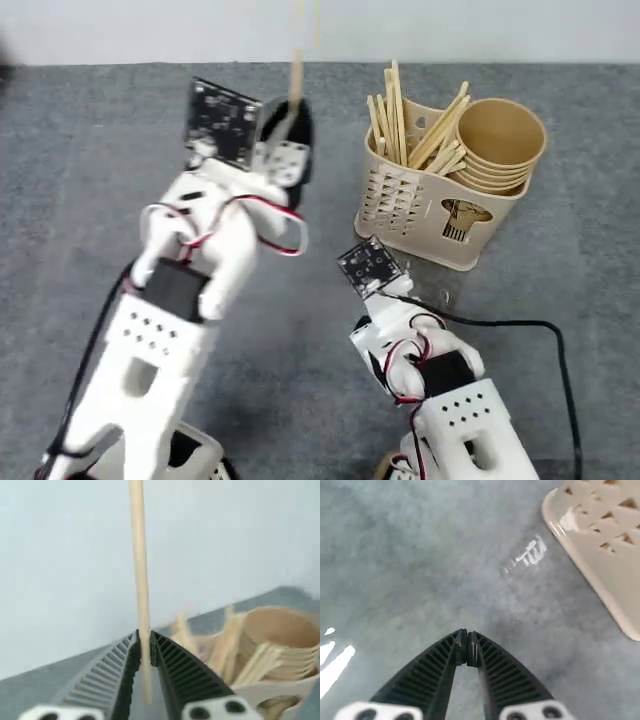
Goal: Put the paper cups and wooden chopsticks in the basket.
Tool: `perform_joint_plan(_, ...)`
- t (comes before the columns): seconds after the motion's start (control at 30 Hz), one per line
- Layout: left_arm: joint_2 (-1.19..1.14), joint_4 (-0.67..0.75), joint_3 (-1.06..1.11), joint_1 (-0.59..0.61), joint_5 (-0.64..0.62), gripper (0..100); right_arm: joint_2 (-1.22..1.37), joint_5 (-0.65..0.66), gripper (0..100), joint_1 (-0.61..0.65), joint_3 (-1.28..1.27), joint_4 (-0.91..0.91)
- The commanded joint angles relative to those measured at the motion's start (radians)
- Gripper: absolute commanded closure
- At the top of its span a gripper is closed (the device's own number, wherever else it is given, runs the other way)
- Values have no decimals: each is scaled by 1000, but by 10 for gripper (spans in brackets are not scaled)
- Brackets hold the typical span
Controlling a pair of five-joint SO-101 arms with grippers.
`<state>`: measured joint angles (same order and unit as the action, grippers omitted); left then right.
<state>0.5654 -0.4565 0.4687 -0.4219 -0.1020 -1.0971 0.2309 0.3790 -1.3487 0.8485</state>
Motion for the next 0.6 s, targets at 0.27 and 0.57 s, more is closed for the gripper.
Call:
perform_joint_plan(0.27, -239, 393, -58, -161, -153, 987, -13, 57, 990, -51, -3, -45)
perform_joint_plan(0.57, -462, 614, -59, -158, -68, 987, -12, 58, 990, -51, -5, -39)
